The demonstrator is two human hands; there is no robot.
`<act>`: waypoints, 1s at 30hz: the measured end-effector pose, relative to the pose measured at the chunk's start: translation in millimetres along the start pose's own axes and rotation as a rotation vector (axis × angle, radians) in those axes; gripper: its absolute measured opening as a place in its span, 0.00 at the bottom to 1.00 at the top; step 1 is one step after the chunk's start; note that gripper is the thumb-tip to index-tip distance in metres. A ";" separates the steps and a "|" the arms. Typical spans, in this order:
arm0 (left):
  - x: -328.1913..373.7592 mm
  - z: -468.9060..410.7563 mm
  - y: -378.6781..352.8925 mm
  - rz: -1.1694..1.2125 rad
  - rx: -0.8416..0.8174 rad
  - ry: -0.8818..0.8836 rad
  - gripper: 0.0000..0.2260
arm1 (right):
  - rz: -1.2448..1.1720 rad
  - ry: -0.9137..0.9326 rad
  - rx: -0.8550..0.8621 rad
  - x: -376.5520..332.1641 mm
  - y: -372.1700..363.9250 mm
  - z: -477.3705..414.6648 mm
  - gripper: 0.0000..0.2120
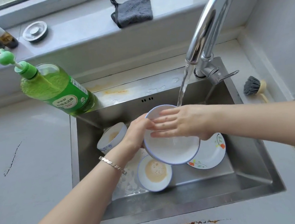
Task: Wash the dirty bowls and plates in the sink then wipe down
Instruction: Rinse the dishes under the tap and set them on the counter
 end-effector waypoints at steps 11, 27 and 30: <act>-14.5 10.8 14.9 0.266 0.284 0.244 0.05 | -0.834 -0.554 0.502 -47.7 12.2 4.9 0.19; -28.7 -17.2 27.3 0.284 -0.025 0.293 0.18 | -2.920 -0.908 0.638 -45.4 -23.7 -3.1 0.29; -24.8 -24.5 8.0 0.426 -0.069 0.264 0.15 | -2.931 -0.951 0.698 -38.3 -34.7 5.7 0.27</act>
Point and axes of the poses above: each hand's wrist, its own z-axis away from the middle knuckle, its own y-axis out of the back of the hand, x = y × z, the point moved 3 cm from there along -z, towards the middle knuckle, and after that the axes turned 15 degrees about z, right-handed, at the moved point
